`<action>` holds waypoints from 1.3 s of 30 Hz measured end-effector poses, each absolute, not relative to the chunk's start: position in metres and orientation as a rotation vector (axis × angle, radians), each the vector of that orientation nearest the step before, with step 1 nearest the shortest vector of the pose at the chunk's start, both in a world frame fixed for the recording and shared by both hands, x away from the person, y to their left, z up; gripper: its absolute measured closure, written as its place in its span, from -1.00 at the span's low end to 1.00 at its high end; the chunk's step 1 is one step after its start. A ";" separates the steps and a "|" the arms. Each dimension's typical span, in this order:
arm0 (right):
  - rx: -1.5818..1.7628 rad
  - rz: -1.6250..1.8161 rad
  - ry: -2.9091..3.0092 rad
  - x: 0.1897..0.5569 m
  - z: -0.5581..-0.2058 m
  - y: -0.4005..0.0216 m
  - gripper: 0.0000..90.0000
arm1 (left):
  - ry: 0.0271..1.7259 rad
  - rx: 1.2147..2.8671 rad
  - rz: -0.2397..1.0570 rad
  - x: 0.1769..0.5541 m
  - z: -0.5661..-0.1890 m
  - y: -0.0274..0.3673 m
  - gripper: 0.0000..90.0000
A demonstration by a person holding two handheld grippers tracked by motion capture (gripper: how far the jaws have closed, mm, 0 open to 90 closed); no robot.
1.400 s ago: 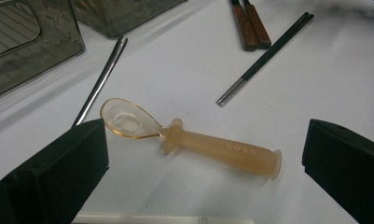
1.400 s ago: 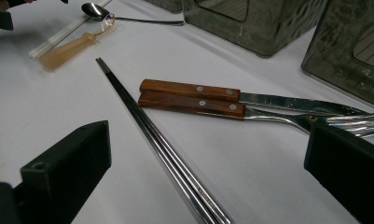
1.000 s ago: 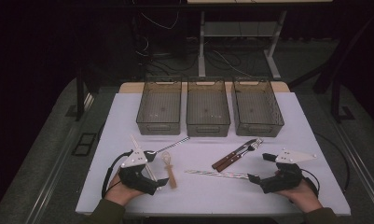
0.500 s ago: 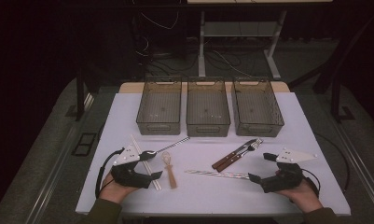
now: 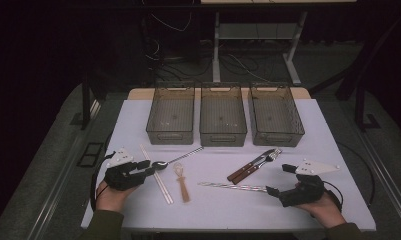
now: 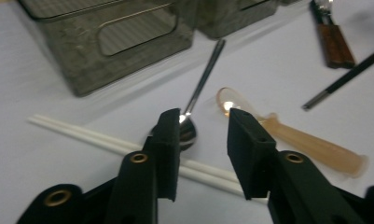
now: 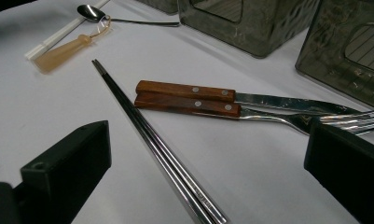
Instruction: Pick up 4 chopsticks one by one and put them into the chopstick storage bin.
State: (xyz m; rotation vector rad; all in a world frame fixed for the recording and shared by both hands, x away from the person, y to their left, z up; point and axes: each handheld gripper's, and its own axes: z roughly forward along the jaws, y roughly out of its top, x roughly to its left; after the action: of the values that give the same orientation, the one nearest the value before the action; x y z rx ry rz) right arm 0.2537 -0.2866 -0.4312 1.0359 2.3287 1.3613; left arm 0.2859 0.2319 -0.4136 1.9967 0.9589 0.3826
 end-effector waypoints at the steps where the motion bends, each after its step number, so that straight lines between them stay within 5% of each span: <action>1: 1.036 1.361 2.329 0.254 -0.431 -0.286 -0.98 | 0.970 2.002 0.395 0.289 -0.414 0.233 0.50; 14: 1.047 1.357 2.332 0.254 -0.432 -0.286 -0.98 | 1.192 2.006 0.510 0.326 -0.426 0.253 0.98; 39: 1.048 1.355 2.335 0.254 -0.433 -0.285 -0.98 | 1.359 2.054 0.560 0.378 -0.444 0.251 0.98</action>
State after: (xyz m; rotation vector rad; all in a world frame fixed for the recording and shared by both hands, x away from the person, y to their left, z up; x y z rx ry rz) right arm 0.2541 -0.2855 -0.4331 1.0479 2.3352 1.3546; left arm 0.3784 0.2508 -0.4443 2.0538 1.3592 0.5602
